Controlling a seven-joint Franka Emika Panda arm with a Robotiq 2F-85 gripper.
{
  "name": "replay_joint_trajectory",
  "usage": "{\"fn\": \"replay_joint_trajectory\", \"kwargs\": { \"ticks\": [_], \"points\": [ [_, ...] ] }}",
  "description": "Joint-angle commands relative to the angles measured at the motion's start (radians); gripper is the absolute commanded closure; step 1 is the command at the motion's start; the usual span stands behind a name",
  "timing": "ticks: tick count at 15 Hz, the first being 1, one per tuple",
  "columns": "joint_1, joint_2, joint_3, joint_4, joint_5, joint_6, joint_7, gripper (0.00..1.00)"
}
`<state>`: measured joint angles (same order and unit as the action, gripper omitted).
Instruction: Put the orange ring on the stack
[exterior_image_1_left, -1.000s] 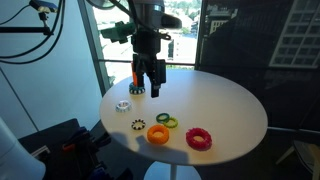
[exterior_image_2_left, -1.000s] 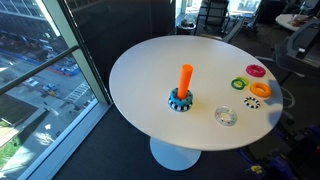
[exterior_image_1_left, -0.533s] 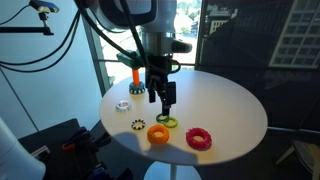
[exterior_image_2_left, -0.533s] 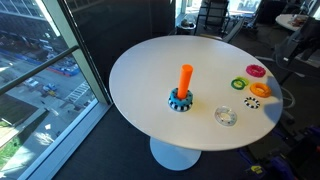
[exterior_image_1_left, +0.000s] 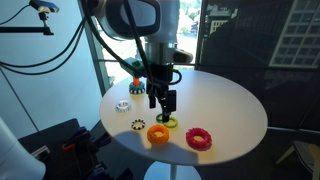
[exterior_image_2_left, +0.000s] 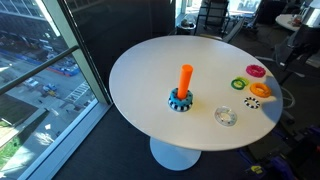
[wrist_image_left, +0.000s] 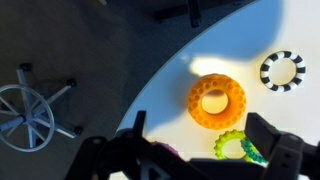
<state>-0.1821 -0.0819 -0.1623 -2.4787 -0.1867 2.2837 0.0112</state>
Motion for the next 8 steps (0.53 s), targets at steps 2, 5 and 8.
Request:
{"fn": "replay_joint_trajectory", "kwargs": {
  "ticks": [2, 5, 8],
  "points": [
    [0.001, 0.027, -0.002, 0.010, 0.007, 0.010, 0.012, 0.00],
    [-0.002, 0.055, -0.004, -0.001, -0.002, 0.063, 0.038, 0.00],
    [-0.004, 0.110, -0.011, -0.001, 0.007, 0.125, 0.051, 0.00]
  ]
}}
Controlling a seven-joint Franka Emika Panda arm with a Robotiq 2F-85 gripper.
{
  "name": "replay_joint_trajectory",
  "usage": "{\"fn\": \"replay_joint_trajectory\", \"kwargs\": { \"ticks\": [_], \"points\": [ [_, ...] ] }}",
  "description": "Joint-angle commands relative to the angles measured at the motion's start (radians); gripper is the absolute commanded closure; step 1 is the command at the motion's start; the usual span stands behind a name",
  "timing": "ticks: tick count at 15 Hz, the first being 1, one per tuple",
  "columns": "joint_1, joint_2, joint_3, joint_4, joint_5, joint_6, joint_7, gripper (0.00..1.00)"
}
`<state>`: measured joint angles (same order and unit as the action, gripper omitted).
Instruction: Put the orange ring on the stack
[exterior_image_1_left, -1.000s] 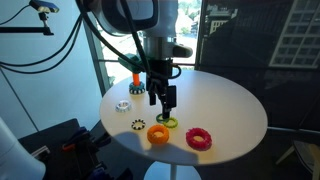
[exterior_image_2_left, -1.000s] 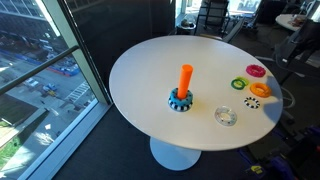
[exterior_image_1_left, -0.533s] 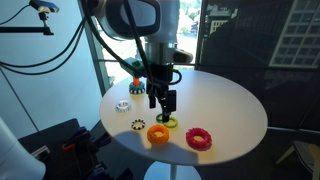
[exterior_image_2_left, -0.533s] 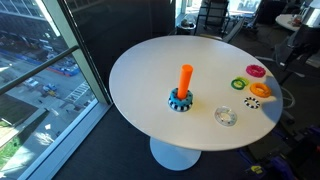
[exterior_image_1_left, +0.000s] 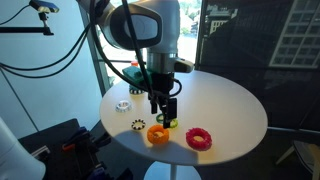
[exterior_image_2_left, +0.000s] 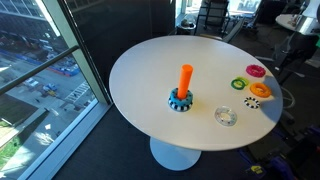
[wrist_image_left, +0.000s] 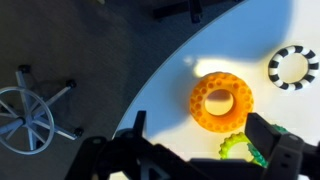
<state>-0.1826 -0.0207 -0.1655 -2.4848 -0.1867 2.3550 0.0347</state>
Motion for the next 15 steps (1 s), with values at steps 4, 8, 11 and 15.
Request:
{"fn": "replay_joint_trajectory", "kwargs": {
  "ticks": [4, 8, 11, 15],
  "points": [
    [-0.002, 0.122, -0.016, 0.007, 0.032, 0.124, 0.023, 0.00],
    [-0.002, 0.187, -0.019, 0.014, 0.064, 0.178, 0.009, 0.00],
    [-0.005, 0.220, -0.020, 0.017, 0.088, 0.203, 0.000, 0.00],
    [-0.008, 0.250, -0.028, 0.021, 0.104, 0.233, 0.000, 0.00]
  ]
}}
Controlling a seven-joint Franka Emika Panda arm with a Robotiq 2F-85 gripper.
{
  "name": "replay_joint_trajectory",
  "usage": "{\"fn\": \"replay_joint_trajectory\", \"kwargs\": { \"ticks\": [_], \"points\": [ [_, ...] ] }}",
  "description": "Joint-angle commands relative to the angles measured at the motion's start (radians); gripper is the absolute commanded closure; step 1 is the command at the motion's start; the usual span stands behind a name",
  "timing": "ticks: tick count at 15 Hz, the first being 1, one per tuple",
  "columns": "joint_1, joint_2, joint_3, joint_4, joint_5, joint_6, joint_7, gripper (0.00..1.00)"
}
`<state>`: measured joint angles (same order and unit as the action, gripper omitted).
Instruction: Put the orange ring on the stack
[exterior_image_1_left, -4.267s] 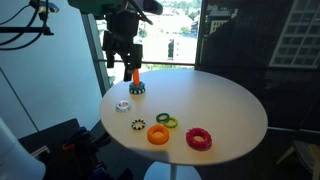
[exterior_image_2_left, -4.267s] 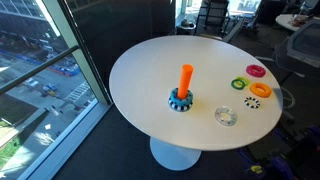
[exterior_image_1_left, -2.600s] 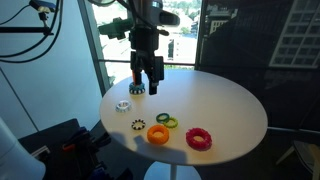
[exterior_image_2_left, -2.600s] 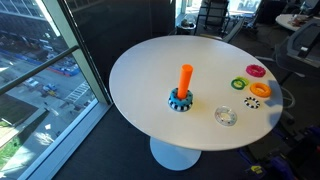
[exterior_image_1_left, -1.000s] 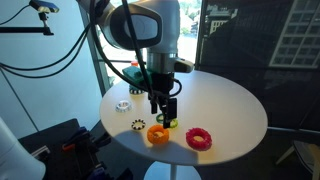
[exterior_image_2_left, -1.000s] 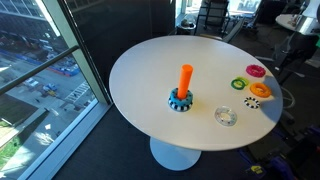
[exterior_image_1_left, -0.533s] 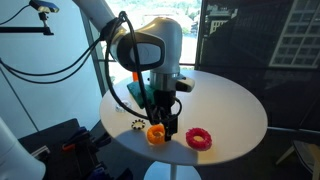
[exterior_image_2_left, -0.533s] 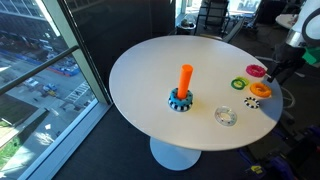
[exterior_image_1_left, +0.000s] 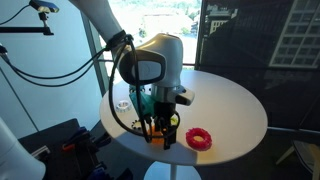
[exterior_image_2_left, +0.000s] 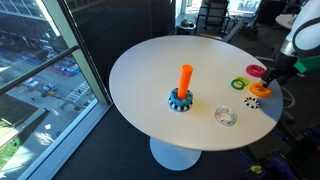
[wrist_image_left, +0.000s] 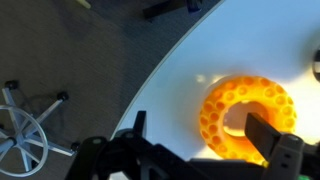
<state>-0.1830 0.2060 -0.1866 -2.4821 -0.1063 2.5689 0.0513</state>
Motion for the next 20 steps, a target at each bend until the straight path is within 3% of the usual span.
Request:
{"fn": "replay_joint_trajectory", "kwargs": {
  "ticks": [1, 6, 12, 13, 16, 20],
  "points": [
    [-0.008, 0.030, -0.009, 0.019, 0.026, 0.026, -0.015, 0.00],
    [-0.008, 0.057, -0.013, 0.029, 0.041, 0.044, -0.015, 0.00],
    [-0.004, 0.069, -0.013, 0.037, 0.045, 0.045, -0.010, 0.12],
    [-0.004, 0.070, -0.013, 0.038, 0.045, 0.045, -0.010, 0.10],
    [-0.003, 0.063, -0.012, 0.036, 0.049, 0.042, -0.007, 0.40],
    [0.001, 0.050, -0.011, 0.033, 0.058, 0.029, -0.002, 0.73]
  ]
}}
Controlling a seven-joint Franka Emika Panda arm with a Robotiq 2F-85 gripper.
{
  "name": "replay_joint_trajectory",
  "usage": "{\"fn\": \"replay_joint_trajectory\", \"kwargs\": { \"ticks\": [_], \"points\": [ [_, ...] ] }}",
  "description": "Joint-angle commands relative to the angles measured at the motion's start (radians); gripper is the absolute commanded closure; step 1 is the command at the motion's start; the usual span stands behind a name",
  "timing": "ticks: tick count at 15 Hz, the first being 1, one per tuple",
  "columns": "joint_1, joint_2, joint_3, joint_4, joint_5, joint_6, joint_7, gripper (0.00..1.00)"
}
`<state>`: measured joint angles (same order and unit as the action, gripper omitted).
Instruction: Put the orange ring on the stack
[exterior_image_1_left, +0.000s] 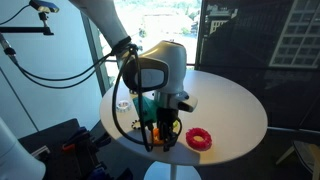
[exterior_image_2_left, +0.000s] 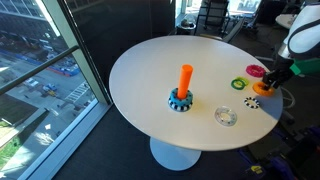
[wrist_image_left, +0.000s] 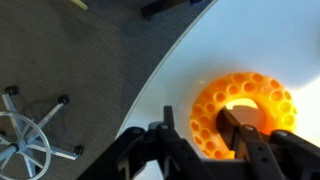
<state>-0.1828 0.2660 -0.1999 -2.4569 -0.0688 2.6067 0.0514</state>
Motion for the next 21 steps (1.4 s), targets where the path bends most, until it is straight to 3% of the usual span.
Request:
{"fn": "replay_joint_trajectory", "kwargs": {
  "ticks": [1, 3, 5, 9, 21],
  "points": [
    [0.003, -0.019, 0.000, 0.007, 0.018, -0.015, 0.003, 0.82],
    [0.007, -0.054, -0.003, 0.000, 0.010, -0.041, 0.007, 0.96],
    [0.016, -0.093, -0.010, -0.005, -0.011, -0.056, 0.019, 0.92],
    [0.028, -0.172, -0.006, 0.005, -0.041, -0.125, 0.038, 0.97],
    [0.097, -0.302, 0.098, 0.129, -0.039, -0.450, 0.020, 0.95]
  ]
}}
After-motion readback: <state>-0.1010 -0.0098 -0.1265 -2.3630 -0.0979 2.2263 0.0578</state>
